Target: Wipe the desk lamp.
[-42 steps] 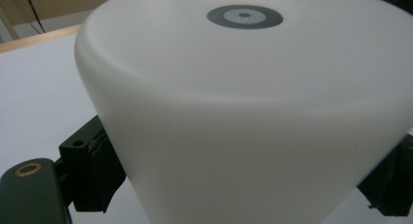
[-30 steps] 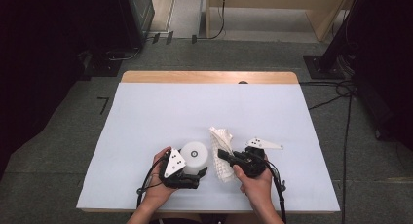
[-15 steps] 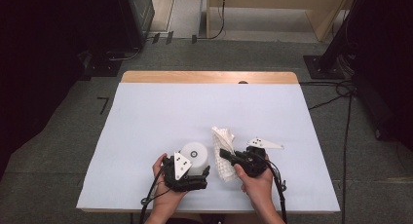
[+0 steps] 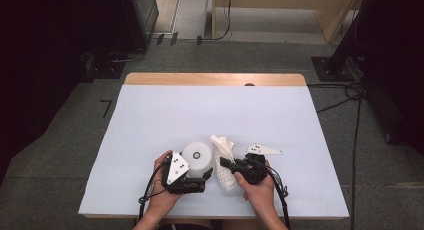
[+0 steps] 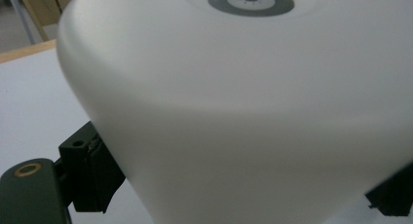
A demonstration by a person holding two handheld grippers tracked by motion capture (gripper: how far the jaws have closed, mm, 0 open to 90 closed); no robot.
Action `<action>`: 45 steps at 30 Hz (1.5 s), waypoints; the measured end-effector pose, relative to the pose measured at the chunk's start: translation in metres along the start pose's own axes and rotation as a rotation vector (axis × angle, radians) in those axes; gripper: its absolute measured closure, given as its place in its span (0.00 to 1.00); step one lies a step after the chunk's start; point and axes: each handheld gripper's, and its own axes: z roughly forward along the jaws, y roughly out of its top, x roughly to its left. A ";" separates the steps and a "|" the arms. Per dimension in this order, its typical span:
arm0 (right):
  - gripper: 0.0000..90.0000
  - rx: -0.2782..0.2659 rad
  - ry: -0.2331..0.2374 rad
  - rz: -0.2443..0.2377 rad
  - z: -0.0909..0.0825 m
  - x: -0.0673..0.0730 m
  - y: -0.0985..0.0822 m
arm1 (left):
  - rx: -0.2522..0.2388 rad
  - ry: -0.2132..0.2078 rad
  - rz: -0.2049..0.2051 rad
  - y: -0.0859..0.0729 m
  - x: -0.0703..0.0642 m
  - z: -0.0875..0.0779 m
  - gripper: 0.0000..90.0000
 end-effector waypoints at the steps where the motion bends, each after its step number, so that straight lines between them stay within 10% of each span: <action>1: 0.88 -0.002 0.013 0.008 0.000 0.001 0.000 | 0.013 -0.005 0.002 -0.001 -0.001 0.001 0.09; 15: 0.88 -0.117 0.112 -0.044 -0.033 0.024 0.026 | 0.046 -0.047 0.019 -0.005 -0.003 0.008 0.09; 29: 0.88 -0.002 0.103 0.004 -0.004 0.006 0.008 | 0.003 -0.079 0.027 0.000 0.008 -0.001 0.09; 45: 0.88 -0.098 0.130 -0.040 -0.028 0.014 0.024 | 0.064 -0.092 0.048 -0.011 0.014 0.015 0.09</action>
